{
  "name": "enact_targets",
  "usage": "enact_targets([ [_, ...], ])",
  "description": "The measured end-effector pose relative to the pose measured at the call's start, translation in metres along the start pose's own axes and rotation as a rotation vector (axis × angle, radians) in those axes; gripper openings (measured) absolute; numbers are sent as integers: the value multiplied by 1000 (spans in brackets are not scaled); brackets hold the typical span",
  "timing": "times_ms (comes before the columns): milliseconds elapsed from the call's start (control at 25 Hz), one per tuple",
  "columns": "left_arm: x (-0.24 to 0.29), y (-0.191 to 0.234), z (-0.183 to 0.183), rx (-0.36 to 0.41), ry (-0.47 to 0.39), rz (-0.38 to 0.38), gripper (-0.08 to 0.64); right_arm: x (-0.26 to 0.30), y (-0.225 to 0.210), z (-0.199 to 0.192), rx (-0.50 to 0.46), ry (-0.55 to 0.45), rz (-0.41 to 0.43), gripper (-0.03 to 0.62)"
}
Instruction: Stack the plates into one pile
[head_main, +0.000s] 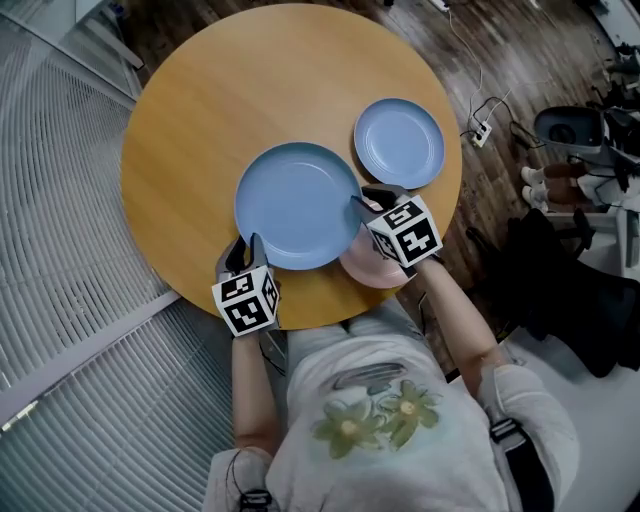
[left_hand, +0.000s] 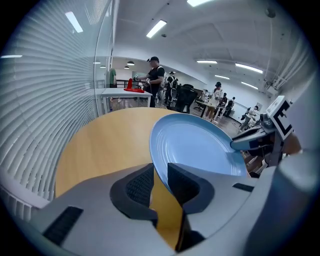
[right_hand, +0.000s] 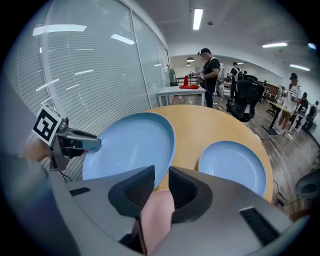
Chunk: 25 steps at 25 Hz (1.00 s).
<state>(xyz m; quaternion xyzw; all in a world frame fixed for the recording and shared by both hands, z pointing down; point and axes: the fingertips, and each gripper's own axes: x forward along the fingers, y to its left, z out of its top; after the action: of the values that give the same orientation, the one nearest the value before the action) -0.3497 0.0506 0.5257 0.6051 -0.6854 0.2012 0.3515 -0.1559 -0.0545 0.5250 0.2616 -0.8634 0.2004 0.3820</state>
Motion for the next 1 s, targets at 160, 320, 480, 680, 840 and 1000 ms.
enact_targets([
  [160, -30, -27, -2, 12, -2, -5, 101, -43, 2, -9, 13, -23, -7, 107],
  [320, -43, -53, -19, 37, 26, -22, 101, -71, 0, -36, 30, -13, -32, 107],
  [480, -49, -88, -28, 86, 35, -57, 103, -96, -14, -69, 85, -9, -59, 107],
  [680, -49, -118, -38, 128, 56, -92, 103, -116, -29, -96, 132, -4, -81, 106],
  [840, -41, -144, -45, 156, 78, -109, 103, -131, -46, -112, 154, -4, -104, 104],
  [1000, -33, -168, -45, 197, 95, -139, 103, -143, -62, -128, 188, -2, -129, 106],
])
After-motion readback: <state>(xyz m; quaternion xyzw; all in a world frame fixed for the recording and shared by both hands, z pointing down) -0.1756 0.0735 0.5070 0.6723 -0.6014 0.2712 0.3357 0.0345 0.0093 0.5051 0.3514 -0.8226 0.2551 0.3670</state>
